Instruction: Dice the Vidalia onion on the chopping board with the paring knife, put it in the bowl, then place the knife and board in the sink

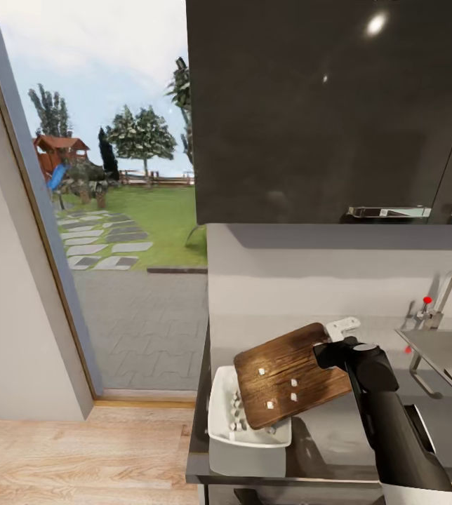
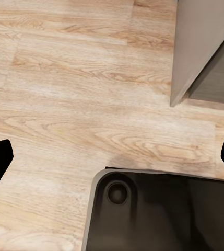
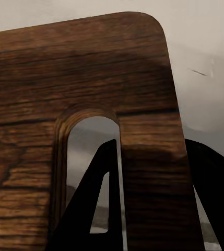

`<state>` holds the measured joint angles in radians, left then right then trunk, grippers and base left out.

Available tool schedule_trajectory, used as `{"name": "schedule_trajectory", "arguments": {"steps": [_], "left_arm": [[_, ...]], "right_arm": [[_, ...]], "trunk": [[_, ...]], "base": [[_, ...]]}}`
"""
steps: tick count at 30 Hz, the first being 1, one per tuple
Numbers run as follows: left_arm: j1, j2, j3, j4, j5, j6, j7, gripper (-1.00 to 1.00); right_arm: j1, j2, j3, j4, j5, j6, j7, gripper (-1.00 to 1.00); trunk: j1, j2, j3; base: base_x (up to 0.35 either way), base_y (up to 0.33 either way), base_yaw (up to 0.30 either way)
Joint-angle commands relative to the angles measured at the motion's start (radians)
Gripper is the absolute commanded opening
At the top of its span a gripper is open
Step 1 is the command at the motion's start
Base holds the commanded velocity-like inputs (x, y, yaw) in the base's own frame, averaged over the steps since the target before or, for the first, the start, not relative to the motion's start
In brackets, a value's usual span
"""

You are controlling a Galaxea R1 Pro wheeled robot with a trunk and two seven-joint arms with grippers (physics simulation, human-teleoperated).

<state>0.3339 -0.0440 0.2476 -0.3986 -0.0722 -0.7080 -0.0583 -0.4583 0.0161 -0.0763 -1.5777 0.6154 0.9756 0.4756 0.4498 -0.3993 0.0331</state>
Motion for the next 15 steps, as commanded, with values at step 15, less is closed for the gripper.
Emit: {"name": "schedule_trajectory", "arguments": {"steps": [15], "left_arm": [[0.001, -0.001, 0.009, -0.002, -0.008, -0.001, -0.006, 1.00]], "right_arm": [[0.000, 0.002, 0.004, -0.001, 0.004, 0.003, 0.011, -1.00]], "trunk": [[0.000, -0.001, 0.000]], "base": [[-0.024, 0.000, 0.000]]}}
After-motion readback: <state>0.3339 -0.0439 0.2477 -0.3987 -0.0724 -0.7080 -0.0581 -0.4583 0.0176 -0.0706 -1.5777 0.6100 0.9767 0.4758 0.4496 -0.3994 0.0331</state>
